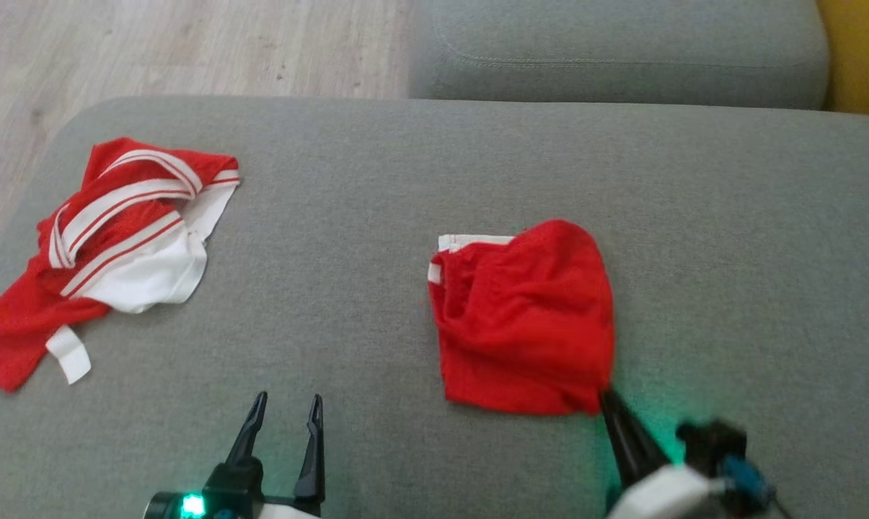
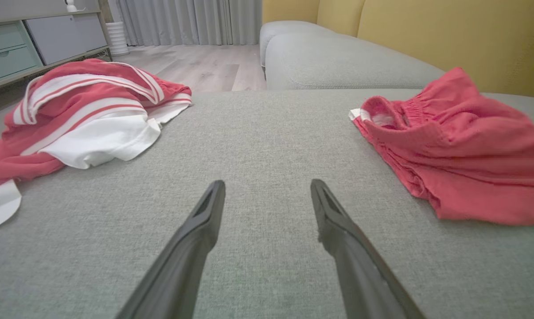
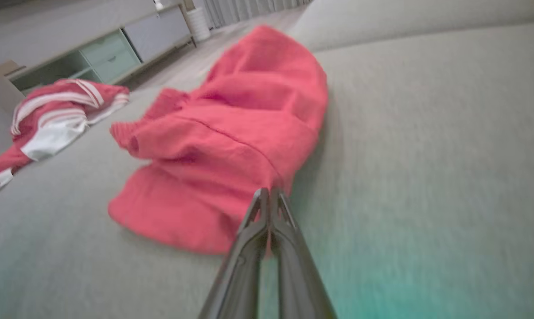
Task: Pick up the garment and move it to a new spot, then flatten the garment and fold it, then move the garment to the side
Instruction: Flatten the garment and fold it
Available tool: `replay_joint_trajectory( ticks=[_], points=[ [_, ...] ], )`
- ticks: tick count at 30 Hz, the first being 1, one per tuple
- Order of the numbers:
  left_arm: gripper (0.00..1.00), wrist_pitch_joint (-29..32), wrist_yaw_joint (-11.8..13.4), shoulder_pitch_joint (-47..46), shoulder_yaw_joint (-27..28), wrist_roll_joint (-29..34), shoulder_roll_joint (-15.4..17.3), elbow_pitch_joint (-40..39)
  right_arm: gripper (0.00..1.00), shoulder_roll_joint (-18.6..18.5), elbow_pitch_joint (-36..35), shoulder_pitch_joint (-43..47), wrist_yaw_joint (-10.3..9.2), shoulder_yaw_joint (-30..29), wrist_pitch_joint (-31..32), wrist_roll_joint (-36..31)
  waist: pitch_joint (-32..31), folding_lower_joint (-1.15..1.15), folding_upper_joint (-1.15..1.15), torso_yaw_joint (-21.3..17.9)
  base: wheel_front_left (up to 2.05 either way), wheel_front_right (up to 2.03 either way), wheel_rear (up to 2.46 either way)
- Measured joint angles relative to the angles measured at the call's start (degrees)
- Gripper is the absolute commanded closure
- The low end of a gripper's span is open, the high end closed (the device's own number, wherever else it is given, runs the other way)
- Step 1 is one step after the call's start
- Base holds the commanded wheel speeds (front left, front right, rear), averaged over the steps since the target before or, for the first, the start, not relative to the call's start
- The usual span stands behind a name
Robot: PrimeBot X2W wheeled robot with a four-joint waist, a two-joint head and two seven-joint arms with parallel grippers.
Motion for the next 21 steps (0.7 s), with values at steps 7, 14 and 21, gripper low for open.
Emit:
replay_joint_trajectory(
  ticks=[7, 14, 21],
  points=[
    [0.00, 0.0, 0.0, 0.0, 0.1, 0.0, 0.0, 0.0, 0.86, -1.1, 1.6, 5.5, 0.00, -0.3, 0.0, -1.8, -0.4, 0.00, 0.00, -2.1, 0.00, 0.00, 0.00],
    [0.00, 0.0, 0.0, 0.0, 0.7, 0.0, 0.0, 0.1, 0.00, -1.1, -3.1, 5.2, 0.00, -3.6, 0.0, -1.7, -1.1, 0.00, 0.00, -3.5, 0.00, 0.00, 0.00],
    [0.00, 0.0, 0.1, 0.0, 3.2, 0.1, 0.0, -1.1, 0.00, -0.8, -13.9, 3.1, 0.00, -11.0, 0.0, -5.0, -1.7, 0.00, 0.00, -4.7, 0.00, 0.00, 0.00]
  ],
)
